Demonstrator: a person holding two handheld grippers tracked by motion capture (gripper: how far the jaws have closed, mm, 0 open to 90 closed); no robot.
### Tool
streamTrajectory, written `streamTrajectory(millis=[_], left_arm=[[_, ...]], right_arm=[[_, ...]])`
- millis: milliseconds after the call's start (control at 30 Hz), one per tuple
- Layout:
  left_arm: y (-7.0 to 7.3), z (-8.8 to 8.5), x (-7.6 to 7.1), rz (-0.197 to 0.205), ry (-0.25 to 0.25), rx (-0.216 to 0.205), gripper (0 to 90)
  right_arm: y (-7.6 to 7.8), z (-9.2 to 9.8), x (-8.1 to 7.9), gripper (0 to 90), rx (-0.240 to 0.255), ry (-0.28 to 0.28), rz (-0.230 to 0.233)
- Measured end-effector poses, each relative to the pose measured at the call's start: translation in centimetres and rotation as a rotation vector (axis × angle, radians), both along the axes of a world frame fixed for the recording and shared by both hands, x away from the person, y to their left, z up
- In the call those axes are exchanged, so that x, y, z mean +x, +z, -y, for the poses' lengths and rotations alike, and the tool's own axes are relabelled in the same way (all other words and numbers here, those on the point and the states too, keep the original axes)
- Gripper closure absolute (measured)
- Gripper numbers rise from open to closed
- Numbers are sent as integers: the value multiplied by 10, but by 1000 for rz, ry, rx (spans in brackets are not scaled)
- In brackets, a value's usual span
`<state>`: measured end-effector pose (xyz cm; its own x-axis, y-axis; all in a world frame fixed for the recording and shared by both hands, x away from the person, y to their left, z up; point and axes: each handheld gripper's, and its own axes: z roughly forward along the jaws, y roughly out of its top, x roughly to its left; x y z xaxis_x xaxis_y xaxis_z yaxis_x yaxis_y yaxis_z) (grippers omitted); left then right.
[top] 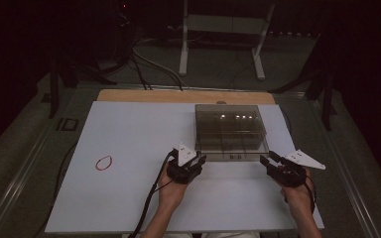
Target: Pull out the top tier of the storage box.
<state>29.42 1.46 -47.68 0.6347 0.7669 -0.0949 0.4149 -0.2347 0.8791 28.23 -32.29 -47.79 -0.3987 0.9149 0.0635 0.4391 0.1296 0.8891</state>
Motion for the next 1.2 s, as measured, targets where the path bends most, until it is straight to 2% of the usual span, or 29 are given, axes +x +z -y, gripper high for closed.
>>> streamTrajectory(millis=[300, 500, 633, 700, 733, 833, 1000, 1067, 1133, 1200], left_arm=[[-2, -1, 1, -13, -10, -25, 694], [-1, -2, 1, -7, -18, -27, 550], [1, -6, 1, 5, -11, -38, 409], [3, -8, 1, 12, -19, -59, 378], [4, -9, 1, 12, -24, -62, 298], [6, -10, 1, 18, -15, -66, 228], [9, -12, 2, 33, 19, -55, 208], [10, -12, 2, 36, 26, -54, 172], [12, -14, 4, 31, 27, -56, 98], [13, -15, 3, 38, 31, -56, 98]], right_arm=[[-2, 0, -1, 498, 8, 16, -9], [0, 0, -2, 379, 18, 25, 1], [2, 1, -1, 247, 39, 23, -4], [3, 2, -1, 176, 54, 25, -2], [4, 2, -2, 145, 62, 35, 5], [5, 3, -3, 92, 72, 46, 13], [6, 4, -4, 45, 79, 60, 18], [7, 4, -4, 41, 80, 60, 20], [8, 5, -5, 39, 81, 59, 25], [8, 5, -6, 39, 81, 60, 25]])
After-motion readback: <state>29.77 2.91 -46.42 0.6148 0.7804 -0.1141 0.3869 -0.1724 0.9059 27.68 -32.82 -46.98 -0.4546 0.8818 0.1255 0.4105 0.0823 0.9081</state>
